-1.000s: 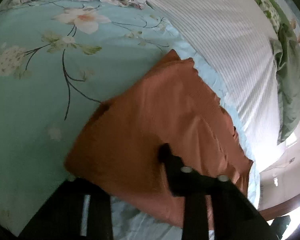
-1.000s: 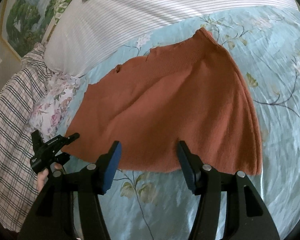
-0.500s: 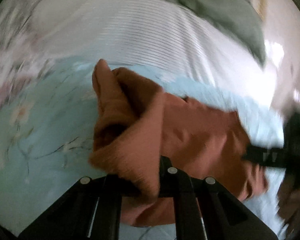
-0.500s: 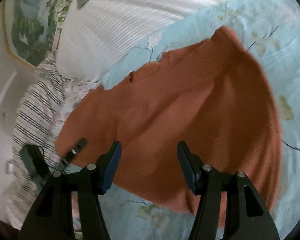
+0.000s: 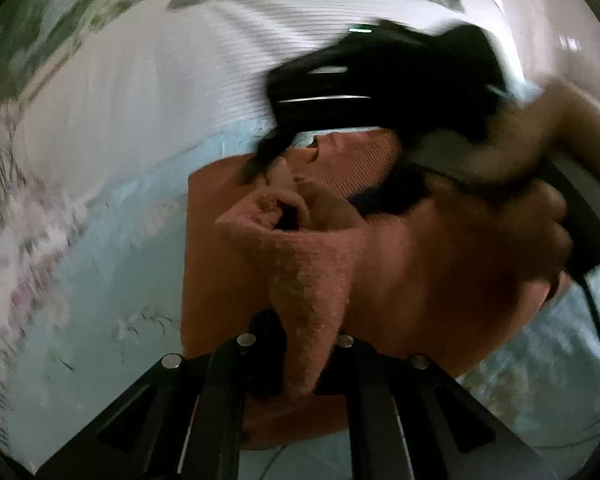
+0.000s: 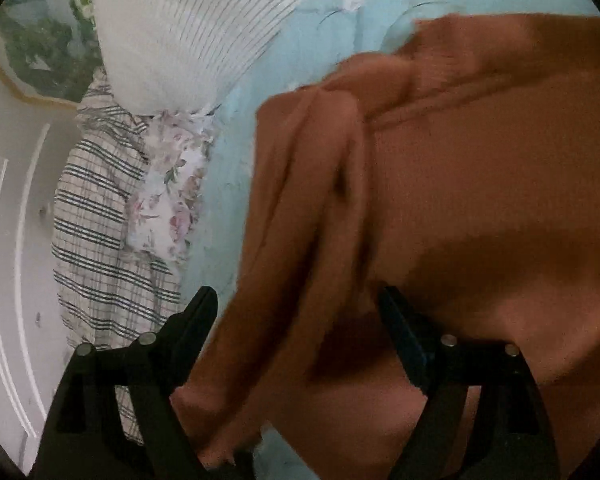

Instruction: Fold small clothes

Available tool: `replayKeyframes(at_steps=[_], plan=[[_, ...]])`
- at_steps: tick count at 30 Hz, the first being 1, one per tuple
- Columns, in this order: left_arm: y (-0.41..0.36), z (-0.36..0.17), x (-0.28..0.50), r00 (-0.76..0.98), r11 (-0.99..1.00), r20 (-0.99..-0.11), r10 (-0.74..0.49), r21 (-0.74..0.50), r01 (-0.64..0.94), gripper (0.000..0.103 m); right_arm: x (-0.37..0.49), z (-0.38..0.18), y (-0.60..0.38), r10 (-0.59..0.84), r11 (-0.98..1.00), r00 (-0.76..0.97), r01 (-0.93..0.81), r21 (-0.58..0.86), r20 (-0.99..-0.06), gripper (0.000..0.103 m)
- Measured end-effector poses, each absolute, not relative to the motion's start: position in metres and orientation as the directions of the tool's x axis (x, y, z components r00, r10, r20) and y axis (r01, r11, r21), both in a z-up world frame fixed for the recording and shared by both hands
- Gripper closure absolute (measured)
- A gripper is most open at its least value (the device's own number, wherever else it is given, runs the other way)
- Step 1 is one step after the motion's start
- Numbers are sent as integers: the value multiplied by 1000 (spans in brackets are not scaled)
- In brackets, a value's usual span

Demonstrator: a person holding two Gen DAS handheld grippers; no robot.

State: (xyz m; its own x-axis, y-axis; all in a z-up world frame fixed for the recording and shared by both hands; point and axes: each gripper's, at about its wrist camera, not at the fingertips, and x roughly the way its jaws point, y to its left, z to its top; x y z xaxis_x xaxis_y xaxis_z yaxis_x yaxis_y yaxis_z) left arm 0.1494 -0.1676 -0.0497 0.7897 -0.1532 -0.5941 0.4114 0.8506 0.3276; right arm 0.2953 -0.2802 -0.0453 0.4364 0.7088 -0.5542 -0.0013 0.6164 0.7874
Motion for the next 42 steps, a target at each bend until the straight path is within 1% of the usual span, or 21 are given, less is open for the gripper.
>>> replayKeyframes(at_steps=[2,4,5,6,8,10,12,14,17,19,21,24,28,30,31,34,38,42], plan=[[-175,-55,142,806,821,-576,-136,390,417,97,310,-43,-271,703,629,442,-19,777,-558,21],[-180,-56,137,812,802,-567,-138,418,428,97,322,-41,-267,679,662,443,-24,749,-586,49],[-181,-54,134,813,798,-564,-148,417,435,97,326,-40,-268,667,676,442,-20,737,-600,77],[-181,-51,133,810,799,-564,-159,408,441,97,328,-39,-269,656,686,445,-13,728,-610,86],[-179,-40,129,795,810,-571,-205,357,466,97,320,-29,-277,656,682,474,-40,730,-587,87],[-177,-28,128,763,820,-589,-267,276,501,97,304,-13,-290,651,683,513,-72,727,-560,88],[-179,-18,129,707,822,-613,-352,159,547,97,287,3,-303,634,696,543,-92,712,-550,88],[-187,-10,129,653,812,-628,-423,56,581,97,270,12,-321,609,716,571,-96,692,-551,88],[-205,-5,130,597,784,-630,-497,-31,620,97,250,12,-351,558,741,598,-48,670,-575,88],[-224,-7,127,575,763,-631,-521,-41,646,98,239,3,-374,513,757,603,18,653,-611,88],[-239,-8,124,559,748,-638,-530,-40,663,98,232,-4,-388,498,754,602,54,654,-624,88],[-256,0,119,539,728,-630,-559,-61,683,98,219,1,-407,489,756,621,50,653,-613,88],[-262,8,118,516,709,-614,-597,-103,698,98,206,19,-418,476,775,668,-11,632,-572,88],[-270,2,114,499,701,-628,-597,-107,705,98,205,12,-424,453,791,665,7,611,-594,88],[-273,-3,116,489,700,-638,-595,-112,706,98,206,-1,-429,431,802,650,42,595,-626,88],[-283,-20,125,447,691,-677,-585,-127,711,98,205,-30,-440,408,806,616,103,582,-674,88],[-288,-25,121,450,676,-680,-579,-91,731,98,195,-36,-449,416,777,648,112,620,-638,88],[-297,-32,124,432,664,-694,-576,-89,743,97,191,-29,-450,363,813,655,125,569,-663,88]])
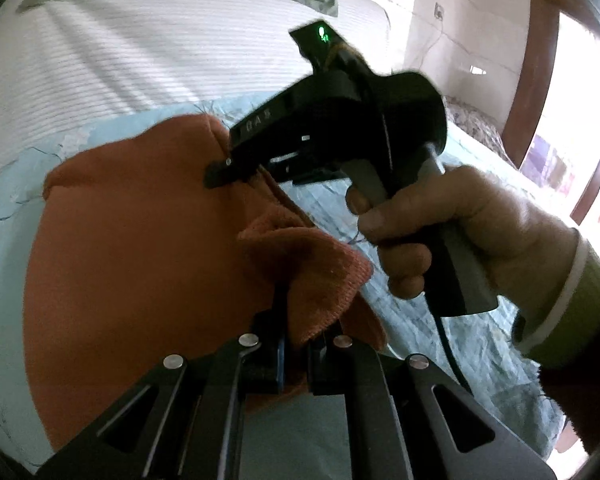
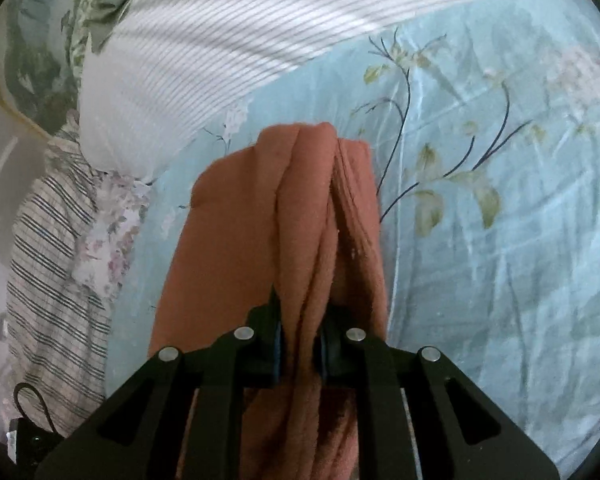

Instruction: Fold small clothes

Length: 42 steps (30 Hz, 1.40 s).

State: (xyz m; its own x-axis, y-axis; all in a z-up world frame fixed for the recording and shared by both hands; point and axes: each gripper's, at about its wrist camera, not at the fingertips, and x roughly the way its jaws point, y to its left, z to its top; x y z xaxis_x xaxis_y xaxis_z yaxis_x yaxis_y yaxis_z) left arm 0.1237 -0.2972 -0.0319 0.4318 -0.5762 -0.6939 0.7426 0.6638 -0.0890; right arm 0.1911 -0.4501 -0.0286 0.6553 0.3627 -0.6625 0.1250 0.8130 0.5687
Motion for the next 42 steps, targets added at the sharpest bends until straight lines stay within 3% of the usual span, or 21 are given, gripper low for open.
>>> replayKeyframes(at_steps=[3,8,10,12,13,14,15,19,28,40,42], plan=[[-299,-44,127,427,665,-713,-557,-76,743,96,191,-33,-452,355,813,652,138,566,-670,88],[-276,-35,134,372,656,-725,-579,-143,741,82,175,-31,-457,336,797,662,180,577,-670,82],[-260,-30,136,366,663,-721,-588,-170,729,65,164,-20,-455,291,815,682,191,547,-671,79],[-238,-23,140,376,686,-715,-589,-198,700,51,155,-15,-456,268,812,695,209,545,-667,59],[-231,-21,141,381,696,-713,-589,-207,687,49,149,-13,-459,263,805,705,217,553,-659,49],[-220,-17,144,389,709,-709,-589,-222,669,49,143,-11,-460,255,799,716,222,558,-650,33],[-209,-13,149,396,725,-709,-583,-235,648,46,139,-10,-460,251,797,725,222,562,-642,29],[-173,-9,172,412,762,-704,-579,-288,579,36,133,-17,-459,285,773,706,230,591,-648,29],[-125,-22,232,363,786,-710,-603,-450,424,32,143,-33,-453,344,748,683,215,628,-644,29],[-143,-84,321,207,735,-709,-674,-614,288,32,166,-42,-443,423,752,641,146,643,-640,29],[-150,-83,326,206,738,-716,-668,-598,314,39,168,-43,-441,428,754,639,137,643,-639,30]])
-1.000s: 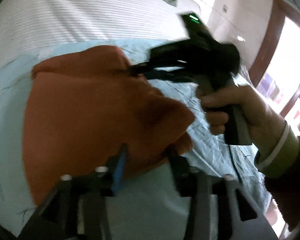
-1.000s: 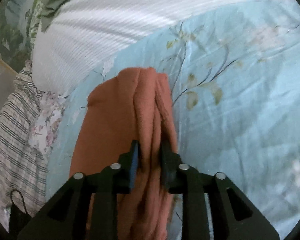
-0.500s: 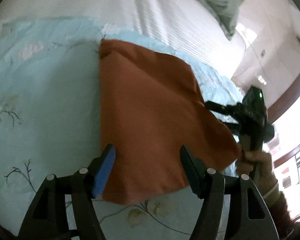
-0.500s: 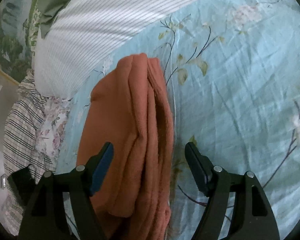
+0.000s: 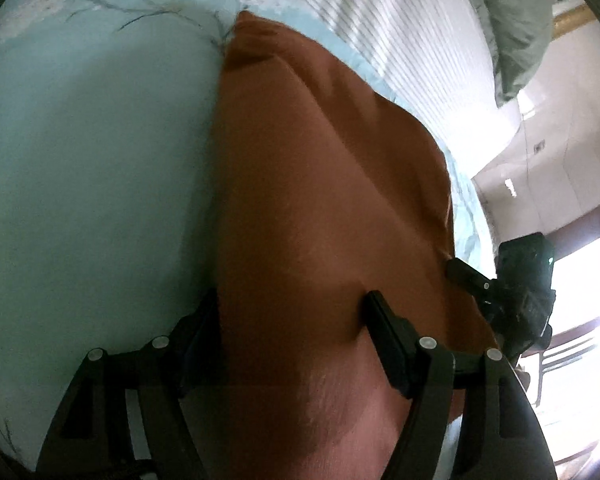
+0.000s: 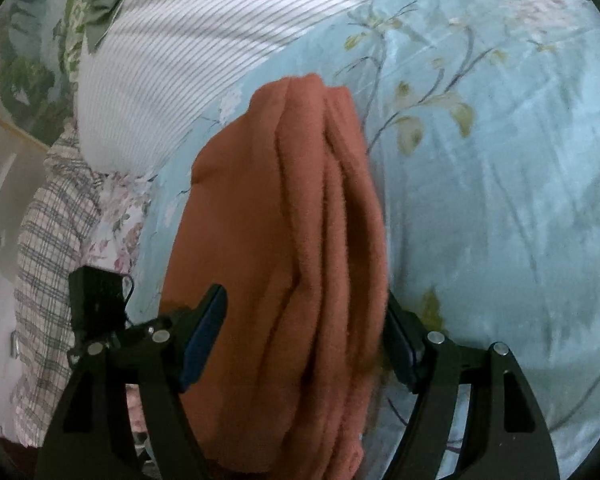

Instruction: Fold small clothes

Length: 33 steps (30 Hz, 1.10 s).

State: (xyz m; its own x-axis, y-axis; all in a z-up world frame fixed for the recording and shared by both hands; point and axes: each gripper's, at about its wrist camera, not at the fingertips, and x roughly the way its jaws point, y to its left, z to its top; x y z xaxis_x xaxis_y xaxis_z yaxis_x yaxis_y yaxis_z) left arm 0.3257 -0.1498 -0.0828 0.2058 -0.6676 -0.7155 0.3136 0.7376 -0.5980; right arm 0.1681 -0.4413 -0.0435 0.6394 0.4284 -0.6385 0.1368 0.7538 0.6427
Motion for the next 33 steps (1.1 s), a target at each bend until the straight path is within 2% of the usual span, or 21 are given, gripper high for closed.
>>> replayKeyframes(at_steps=[1,3,6,7,9,13,18,23,28,33], plan=[[-153,-83,328,202,739,-720,-664,-590,327,49,169,-44,-440,430,757,636,132,640,-641,33],[-157,-88,330,190,735,-722,-666,-590,333,58,173,-49,-437,432,766,613,138,628,-662,59],[-155,-87,325,199,726,-709,-676,-596,343,72,175,-52,-432,461,754,602,120,645,-652,72],[-153,-84,322,208,722,-701,-682,-599,347,75,174,-50,-429,462,754,605,117,646,-649,73],[-147,-76,313,224,720,-694,-685,-597,352,77,171,-44,-421,456,763,610,108,638,-648,77],[-122,-51,282,274,727,-680,-680,-572,380,78,163,-29,-387,480,769,615,48,637,-626,78],[-56,-20,232,361,768,-684,-635,-506,393,78,158,-22,-315,576,733,592,-70,677,-563,78],[23,-1,193,434,826,-704,-563,-453,336,78,169,-30,-242,658,691,543,-162,704,-521,79],[74,-3,168,483,858,-709,-514,-433,277,78,179,-41,-197,699,665,498,-188,723,-514,79],[97,-34,164,472,867,-729,-496,-446,222,77,184,-58,-177,674,697,479,-163,698,-562,79]])
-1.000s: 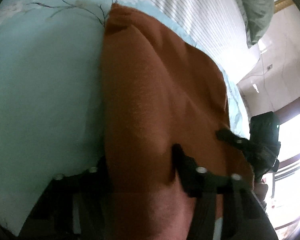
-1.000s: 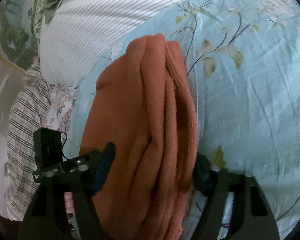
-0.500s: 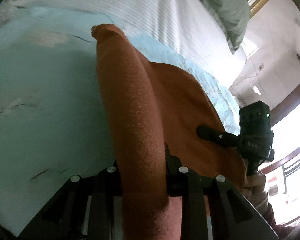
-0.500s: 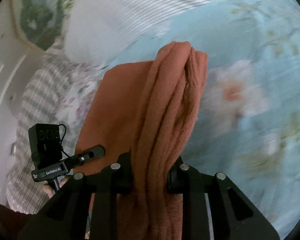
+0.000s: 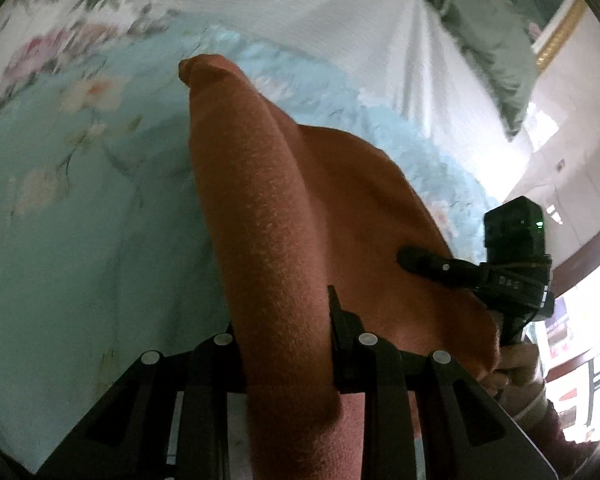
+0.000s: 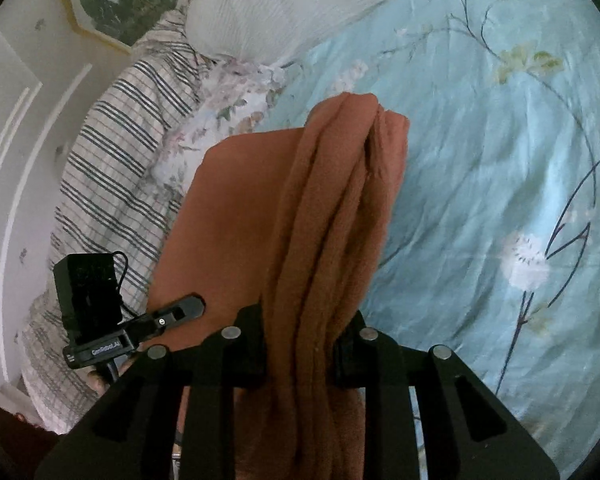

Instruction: Fold small clothes

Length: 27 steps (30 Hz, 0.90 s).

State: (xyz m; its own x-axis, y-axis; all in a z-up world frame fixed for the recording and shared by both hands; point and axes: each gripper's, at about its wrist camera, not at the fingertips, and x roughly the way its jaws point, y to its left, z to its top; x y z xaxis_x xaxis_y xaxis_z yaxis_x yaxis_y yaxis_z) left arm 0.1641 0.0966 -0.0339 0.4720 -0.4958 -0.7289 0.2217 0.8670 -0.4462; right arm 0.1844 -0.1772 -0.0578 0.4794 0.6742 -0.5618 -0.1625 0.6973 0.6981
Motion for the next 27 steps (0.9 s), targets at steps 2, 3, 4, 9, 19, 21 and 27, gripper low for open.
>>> replayKeyframes(at_steps=[2,3,4,9,19,21,27], plan=[[98,-51,165,459,882,-755,-469,-430,194,75,185,-70,-175,650,720,472,-133,681,-595,79],[98,-56,165,457,884,-758,-465,-429,188,71,185,-75,-175,646,722,472,-124,681,-599,78],[98,-61,164,458,883,-758,-464,-434,178,65,184,-77,-177,645,722,473,-120,681,-600,78],[102,-69,160,468,890,-764,-444,-435,133,47,183,-82,-179,620,741,484,-103,664,-617,68],[131,-30,154,545,925,-761,-351,-372,78,44,168,-27,-207,508,806,600,-80,587,-617,46],[139,-14,152,603,937,-738,-303,-348,46,46,171,-13,-203,498,820,618,-106,563,-609,46],[128,9,136,634,902,-655,-410,-396,174,53,193,-9,-175,442,879,591,-138,456,-674,54]])
